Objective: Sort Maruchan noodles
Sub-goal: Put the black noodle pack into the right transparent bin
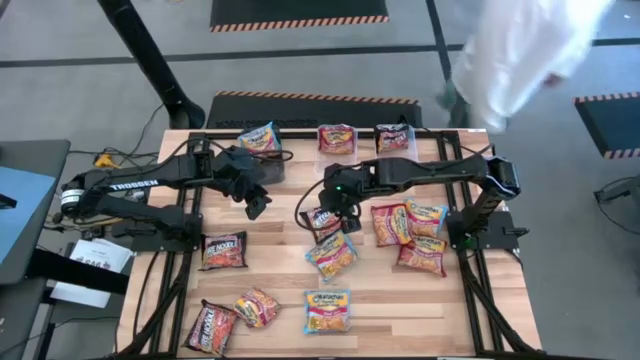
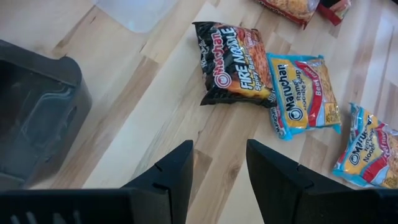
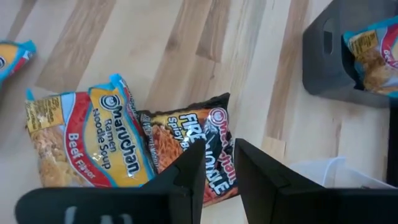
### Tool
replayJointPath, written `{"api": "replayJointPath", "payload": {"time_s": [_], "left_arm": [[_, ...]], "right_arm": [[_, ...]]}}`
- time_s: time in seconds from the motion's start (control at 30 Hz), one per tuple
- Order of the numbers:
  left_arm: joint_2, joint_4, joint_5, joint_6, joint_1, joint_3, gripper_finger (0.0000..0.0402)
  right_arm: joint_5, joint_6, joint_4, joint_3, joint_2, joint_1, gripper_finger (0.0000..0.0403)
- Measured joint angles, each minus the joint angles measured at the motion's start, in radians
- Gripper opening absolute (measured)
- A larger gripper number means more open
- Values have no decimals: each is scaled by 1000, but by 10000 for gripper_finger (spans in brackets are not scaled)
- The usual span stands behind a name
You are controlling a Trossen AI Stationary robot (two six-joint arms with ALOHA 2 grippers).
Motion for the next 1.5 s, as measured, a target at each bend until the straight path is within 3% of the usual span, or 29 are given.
{"api": "replayJointPath", "payload": {"time_s": [0.5, 1.37, 1.5], "left_arm": [[0, 0, -2, -5, 0, 0, 136], [0, -8, -3, -4, 0, 0, 136], [0, -9, -4, -4, 0, 0, 136]], "right_arm": [[-79, 11, -44, -2, 97, -1, 239], [-26, 0, 3, 2, 317, -21, 244], [-24, 69, 28, 3, 332, -20, 239]]}}
